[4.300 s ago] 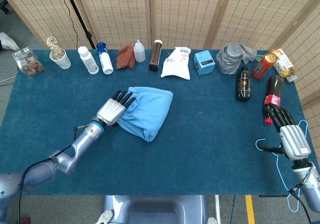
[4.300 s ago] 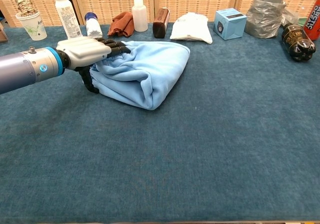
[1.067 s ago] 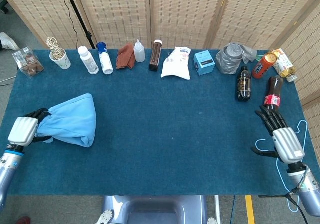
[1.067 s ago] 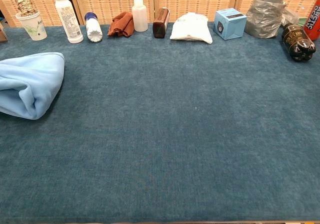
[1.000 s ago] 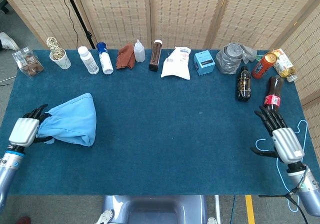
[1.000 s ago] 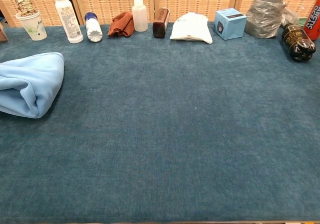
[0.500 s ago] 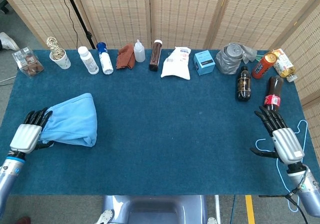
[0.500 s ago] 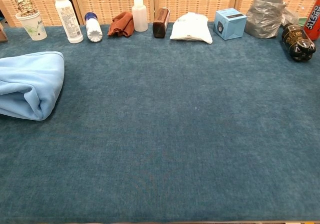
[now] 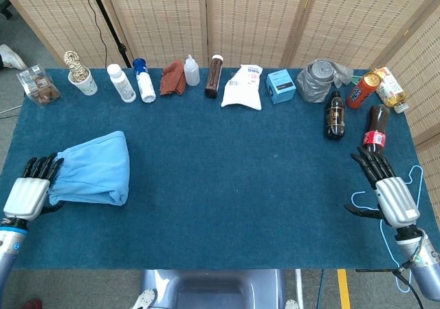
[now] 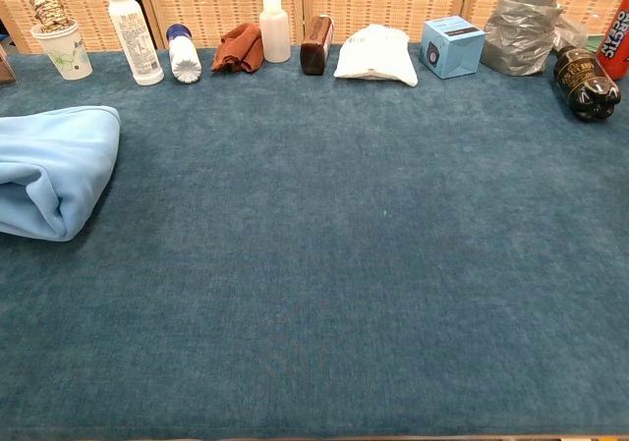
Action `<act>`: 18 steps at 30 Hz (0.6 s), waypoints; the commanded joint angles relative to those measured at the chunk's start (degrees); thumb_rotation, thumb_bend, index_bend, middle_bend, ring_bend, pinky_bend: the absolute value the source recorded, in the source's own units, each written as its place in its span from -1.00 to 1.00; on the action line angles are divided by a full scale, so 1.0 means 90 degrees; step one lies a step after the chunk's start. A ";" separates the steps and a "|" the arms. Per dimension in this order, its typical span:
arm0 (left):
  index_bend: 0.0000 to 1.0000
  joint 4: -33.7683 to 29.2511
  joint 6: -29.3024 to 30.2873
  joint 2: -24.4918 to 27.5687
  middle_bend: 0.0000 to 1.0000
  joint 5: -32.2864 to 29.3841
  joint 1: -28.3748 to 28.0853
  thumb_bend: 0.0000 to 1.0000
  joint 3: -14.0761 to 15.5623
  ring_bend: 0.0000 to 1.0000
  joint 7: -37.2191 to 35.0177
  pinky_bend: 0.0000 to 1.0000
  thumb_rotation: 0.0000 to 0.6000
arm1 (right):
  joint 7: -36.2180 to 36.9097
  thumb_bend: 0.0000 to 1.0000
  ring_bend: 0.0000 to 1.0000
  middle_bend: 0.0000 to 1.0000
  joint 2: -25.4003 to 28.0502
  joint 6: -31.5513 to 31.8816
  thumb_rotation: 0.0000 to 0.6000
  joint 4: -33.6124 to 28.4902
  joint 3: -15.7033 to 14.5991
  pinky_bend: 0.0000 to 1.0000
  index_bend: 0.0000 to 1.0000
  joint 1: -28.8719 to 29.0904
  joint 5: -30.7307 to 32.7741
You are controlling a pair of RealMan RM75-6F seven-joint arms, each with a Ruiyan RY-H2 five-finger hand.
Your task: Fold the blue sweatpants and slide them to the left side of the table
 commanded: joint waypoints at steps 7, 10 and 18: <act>-1.00 -0.0971 0.0755 0.0401 -1.00 0.0438 0.0406 -0.92 0.0105 -1.00 0.0319 -1.00 0.89 | 0.0047 -1.00 -1.00 -1.00 0.0050 0.0099 1.00 -0.0068 -0.0004 -1.00 -1.00 -0.0042 -0.0045; -1.00 -0.1359 0.1204 0.0582 -1.00 0.0631 0.0590 -0.93 0.0107 -1.00 0.0287 -1.00 0.95 | 0.0068 -1.00 -1.00 -1.00 0.0068 0.0126 1.00 -0.0088 -0.0001 -1.00 -1.00 -0.0048 -0.0061; -1.00 -0.2498 0.1699 0.0766 -1.00 0.0231 0.1035 -0.92 -0.0047 -1.00 0.0470 -1.00 1.00 | -0.0084 -1.00 -1.00 -1.00 0.0051 0.0279 1.00 -0.0047 0.0051 -1.00 -1.00 -0.0087 -0.0079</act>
